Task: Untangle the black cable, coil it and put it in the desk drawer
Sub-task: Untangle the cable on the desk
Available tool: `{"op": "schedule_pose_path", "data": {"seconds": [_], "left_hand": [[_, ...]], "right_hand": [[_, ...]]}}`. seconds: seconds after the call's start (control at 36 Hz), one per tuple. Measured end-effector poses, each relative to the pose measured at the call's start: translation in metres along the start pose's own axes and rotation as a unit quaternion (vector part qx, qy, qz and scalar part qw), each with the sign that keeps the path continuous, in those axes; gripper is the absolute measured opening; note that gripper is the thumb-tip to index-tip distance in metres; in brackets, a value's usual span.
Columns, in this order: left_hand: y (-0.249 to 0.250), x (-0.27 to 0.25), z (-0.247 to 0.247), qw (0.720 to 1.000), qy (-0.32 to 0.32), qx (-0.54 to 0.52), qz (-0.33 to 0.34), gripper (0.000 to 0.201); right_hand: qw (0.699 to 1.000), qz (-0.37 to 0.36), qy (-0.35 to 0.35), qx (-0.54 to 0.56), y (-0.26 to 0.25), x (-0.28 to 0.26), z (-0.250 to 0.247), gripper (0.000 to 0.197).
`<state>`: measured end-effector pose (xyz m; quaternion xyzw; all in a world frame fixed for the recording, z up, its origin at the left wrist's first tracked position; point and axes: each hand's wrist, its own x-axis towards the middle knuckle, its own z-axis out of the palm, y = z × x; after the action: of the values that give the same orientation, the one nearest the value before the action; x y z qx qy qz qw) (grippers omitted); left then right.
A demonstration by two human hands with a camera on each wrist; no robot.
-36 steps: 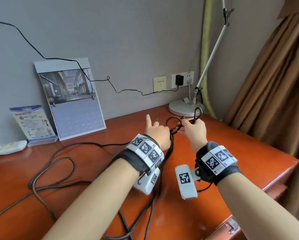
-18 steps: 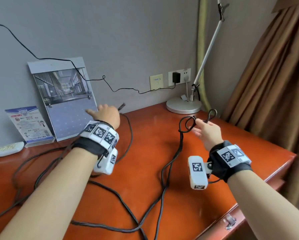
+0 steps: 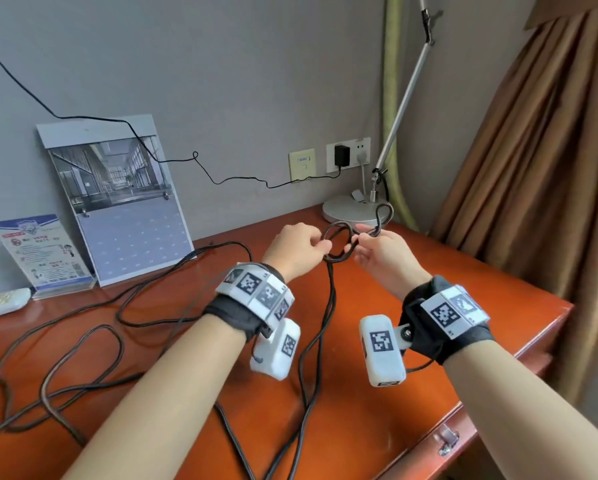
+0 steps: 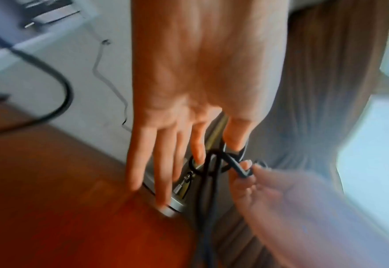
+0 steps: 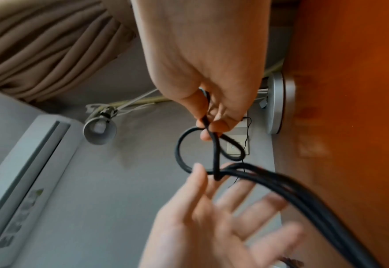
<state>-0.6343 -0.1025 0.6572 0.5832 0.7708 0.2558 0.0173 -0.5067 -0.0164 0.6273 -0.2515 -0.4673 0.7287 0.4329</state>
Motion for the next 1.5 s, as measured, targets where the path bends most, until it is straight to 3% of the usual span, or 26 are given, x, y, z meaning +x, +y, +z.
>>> {"op": "schedule_pose_path", "data": {"seconds": [0.06,0.11,0.17,0.25,0.28,0.42,0.5,0.61,0.69,0.78,0.83,0.89,0.94,0.97,1.06,1.11,1.14,1.19,1.28,1.33,1.42,1.5], "left_hand": [[0.002,-0.002,-0.001,0.980,-0.113,-0.153,-0.058,0.019],[0.006,-0.008,0.002,0.911,-0.215,-0.335,-0.113,0.026],[0.008,-0.013,0.005,0.863,-0.231,-0.433,-0.122,0.022],[0.005,-0.017,0.013,0.815,-0.215,-0.520,-0.137,0.023],[0.003,-0.017,0.015,0.820,-0.205,-0.517,-0.132,0.025],[-0.008,-0.013,0.010,0.953,-0.160,-0.254,-0.030,0.029],[-0.018,-0.009,0.000,0.993,-0.087,-0.073,0.024,0.027],[-0.034,-0.012,-0.019,0.989,-0.009,0.148,0.027,0.021],[-0.043,-0.016,-0.030,0.970,0.016,0.237,0.052,0.022],[-0.056,-0.021,-0.042,0.966,0.011,0.257,0.033,0.024],[-0.060,-0.024,-0.046,0.963,-0.005,0.268,0.033,0.025],[-0.059,-0.029,-0.049,0.963,-0.032,0.267,0.034,0.025],[-0.059,-0.033,-0.049,0.965,-0.057,0.255,0.033,0.025],[-0.060,-0.035,-0.049,0.965,-0.065,0.252,0.033,0.025],[-0.065,-0.041,-0.053,0.968,-0.070,0.237,0.040,0.029],[-0.069,-0.043,-0.058,0.968,-0.070,0.240,0.035,0.031],[-0.072,-0.044,-0.062,0.967,-0.066,0.245,0.028,0.029],[-0.079,-0.047,-0.072,0.963,-0.065,0.262,0.008,0.028],[-0.095,-0.053,-0.080,0.951,-0.081,0.297,-0.032,0.033],[-0.104,-0.055,-0.082,0.943,-0.086,0.315,-0.062,0.037],[-0.117,-0.054,-0.082,0.938,-0.080,0.324,-0.097,0.036],[-0.129,-0.052,-0.087,0.936,-0.058,0.330,-0.103,0.034]], "right_hand": [[0.999,-0.002,-0.004,0.046,-0.002,-0.001,0.003,0.024],[0.995,-0.005,-0.006,0.095,-0.003,0.001,0.005,0.025],[0.992,-0.005,-0.011,0.128,-0.006,0.000,0.009,0.025],[0.988,-0.010,-0.004,0.157,-0.014,-0.001,0.012,0.025],[0.987,-0.008,0.009,0.162,-0.017,-0.001,0.011,0.025],[0.991,0.045,0.083,0.096,-0.033,0.005,0.006,0.024],[0.994,0.057,0.081,0.056,-0.035,0.003,0.006,0.026],[0.996,0.033,0.038,0.074,-0.032,-0.001,-0.001,0.026],[0.990,0.029,-0.079,0.116,-0.031,-0.008,-0.006,0.026],[0.979,-0.001,-0.130,0.158,-0.028,-0.010,-0.011,0.064],[0.976,-0.033,-0.099,0.192,-0.027,-0.008,-0.012,0.069],[0.991,-0.053,-0.056,0.110,-0.027,-0.005,-0.002,0.065],[0.989,-0.081,0.013,-0.122,-0.022,-0.002,0.007,0.050],[0.964,-0.099,0.038,-0.243,-0.022,0.003,0.008,0.047],[0.888,-0.078,-0.043,-0.451,-0.020,0.006,0.010,0.051],[0.760,-0.096,-0.072,-0.639,-0.017,-0.001,0.013,0.035],[0.681,-0.122,-0.085,-0.717,-0.015,-0.002,0.012,0.025],[0.622,-0.181,-0.117,-0.753,-0.015,-0.011,0.014,0.018],[0.738,-0.144,-0.240,-0.614,-0.021,-0.026,0.026,0.038],[0.789,-0.135,-0.292,-0.523,-0.029,-0.036,0.038,0.039],[0.817,-0.151,-0.327,-0.450,-0.035,-0.041,0.047,0.025],[0.826,-0.149,-0.332,-0.431,-0.034,-0.040,0.052,0.025]]}}
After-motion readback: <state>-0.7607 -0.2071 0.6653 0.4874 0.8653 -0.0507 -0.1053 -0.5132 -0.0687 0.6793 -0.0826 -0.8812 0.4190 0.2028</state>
